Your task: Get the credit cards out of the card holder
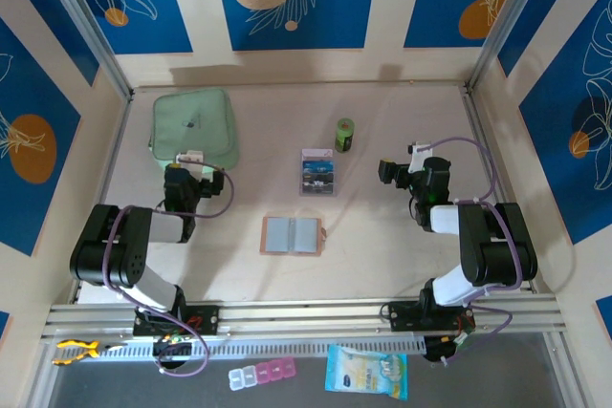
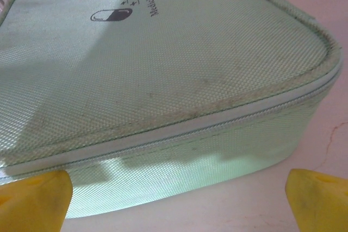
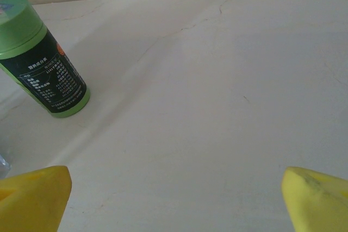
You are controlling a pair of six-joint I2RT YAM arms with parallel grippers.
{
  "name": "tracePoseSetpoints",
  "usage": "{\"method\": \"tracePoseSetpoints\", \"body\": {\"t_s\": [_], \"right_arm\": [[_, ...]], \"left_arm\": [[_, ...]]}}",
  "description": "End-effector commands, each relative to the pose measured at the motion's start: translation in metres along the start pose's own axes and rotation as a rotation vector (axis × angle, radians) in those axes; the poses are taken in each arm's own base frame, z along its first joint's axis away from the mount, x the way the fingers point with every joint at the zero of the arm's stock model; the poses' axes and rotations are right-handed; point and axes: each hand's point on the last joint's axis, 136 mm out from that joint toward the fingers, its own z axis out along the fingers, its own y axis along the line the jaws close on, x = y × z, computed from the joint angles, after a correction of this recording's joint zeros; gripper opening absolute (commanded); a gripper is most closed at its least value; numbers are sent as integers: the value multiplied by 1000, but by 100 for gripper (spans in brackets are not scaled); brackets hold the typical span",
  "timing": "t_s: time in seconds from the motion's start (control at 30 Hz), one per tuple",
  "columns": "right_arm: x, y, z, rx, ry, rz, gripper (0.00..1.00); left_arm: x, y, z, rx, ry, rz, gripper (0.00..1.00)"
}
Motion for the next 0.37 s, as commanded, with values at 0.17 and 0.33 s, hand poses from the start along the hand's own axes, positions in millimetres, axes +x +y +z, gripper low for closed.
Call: {"method": "tracePoseSetpoints", "body": {"t_s": [0.17, 0.33], "right_arm": [[-2, 1, 0, -12, -20, -7, 99], [-3, 2, -2, -14, -31, -8, 99]], "left_arm": [[-4, -4, -1, 32, -29, -16, 100], [-4, -4, -1, 32, -31, -15, 100]]}}
